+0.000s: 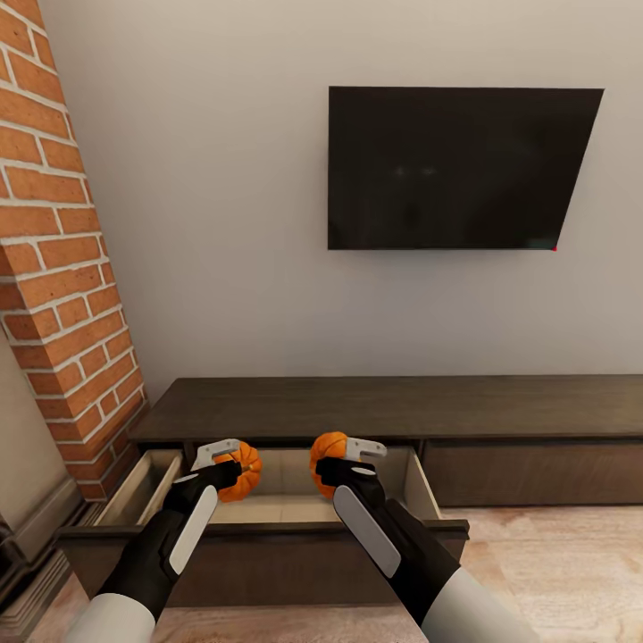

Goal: Place each of the two pumpkins and all three candles from the living room inside a cabinet in the living room (use any cabinet), then make sure every cabinet is closed, and position the cauldron so it is next to a table in the living room.

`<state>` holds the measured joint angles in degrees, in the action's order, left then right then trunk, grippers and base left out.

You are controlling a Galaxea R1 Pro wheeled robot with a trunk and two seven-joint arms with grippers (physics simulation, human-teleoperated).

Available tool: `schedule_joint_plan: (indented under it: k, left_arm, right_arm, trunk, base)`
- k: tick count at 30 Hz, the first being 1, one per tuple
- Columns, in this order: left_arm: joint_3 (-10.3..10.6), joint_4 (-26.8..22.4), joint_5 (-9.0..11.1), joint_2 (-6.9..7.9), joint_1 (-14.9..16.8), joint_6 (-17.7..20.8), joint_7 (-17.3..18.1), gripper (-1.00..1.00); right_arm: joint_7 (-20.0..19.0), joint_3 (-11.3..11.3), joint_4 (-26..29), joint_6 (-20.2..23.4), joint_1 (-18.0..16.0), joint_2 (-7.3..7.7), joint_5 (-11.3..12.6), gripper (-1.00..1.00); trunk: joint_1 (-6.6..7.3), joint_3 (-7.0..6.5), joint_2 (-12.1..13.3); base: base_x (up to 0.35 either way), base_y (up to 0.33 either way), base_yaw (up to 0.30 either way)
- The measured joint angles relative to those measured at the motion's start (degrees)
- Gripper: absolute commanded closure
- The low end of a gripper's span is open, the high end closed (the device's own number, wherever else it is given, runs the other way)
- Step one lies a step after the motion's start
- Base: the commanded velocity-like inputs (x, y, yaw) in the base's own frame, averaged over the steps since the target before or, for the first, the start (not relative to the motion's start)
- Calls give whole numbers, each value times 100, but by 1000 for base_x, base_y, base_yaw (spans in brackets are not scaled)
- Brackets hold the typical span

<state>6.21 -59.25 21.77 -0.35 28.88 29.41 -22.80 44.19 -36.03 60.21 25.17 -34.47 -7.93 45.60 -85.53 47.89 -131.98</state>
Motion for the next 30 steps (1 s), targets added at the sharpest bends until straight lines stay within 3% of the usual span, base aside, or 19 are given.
schedule_joint_plan:
  k: [27,30]
  left_arm:
    - [5,0,-37,13,0,0,-6,100]
    - [5,1,-19,-1,-1,5,-4,100]
  right_arm:
    - [13,-3,-41,28,0,-9,34,100]
    - [53,13,-53,94,1,-8,63,100]
  trunk:
    - [0,0,0]
    - [-66,54,-119]
  base:
    - [91,6,0]
    - [1,0,0]
